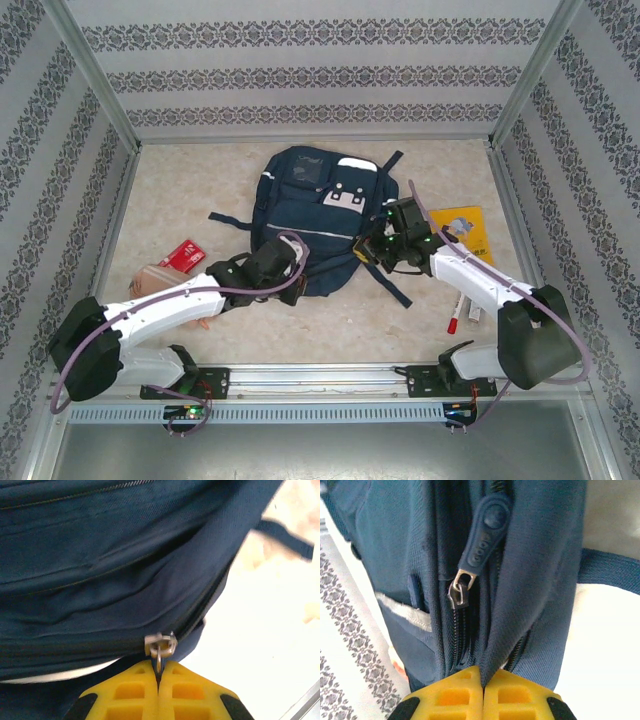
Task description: Pack books, pencil case, and school supplies into a backpack
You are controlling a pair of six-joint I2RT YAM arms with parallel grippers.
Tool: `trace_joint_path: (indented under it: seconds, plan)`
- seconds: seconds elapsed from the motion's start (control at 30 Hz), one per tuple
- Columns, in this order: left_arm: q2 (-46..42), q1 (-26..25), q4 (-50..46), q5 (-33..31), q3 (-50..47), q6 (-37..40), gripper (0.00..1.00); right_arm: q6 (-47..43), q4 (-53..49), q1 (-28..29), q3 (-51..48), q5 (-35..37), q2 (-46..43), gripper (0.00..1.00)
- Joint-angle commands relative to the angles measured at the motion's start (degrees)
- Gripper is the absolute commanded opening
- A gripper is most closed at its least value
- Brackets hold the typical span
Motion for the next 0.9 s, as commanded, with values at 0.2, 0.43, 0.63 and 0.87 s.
trace_joint_path:
  seconds: [0.2,0.43,0.63,0.87]
  plan:
    - [-3.08,0.50,9.42,10.64,-2.93,8.46,0.00,-9.75,-4.37,-5.98,1.21,-0.13,-0.72,0.48]
    - [0.04,0.33,14.54,15.52,-2.26,6.23,0.00,4.00,-9.69,1.51,-1.79,0.85,-6.56,0.69]
    - [3.25,0.24,18.20,16.96,-1.93,3.71,0.00,19.07,-9.80,13.61,-1.50,8.21,-3.92,0.69]
    - [2.26,0.24,13.85,16.24,-2.48,8.72,0.00,20.38,-3.19,16.21,-1.23,9.66,3.74,0.46]
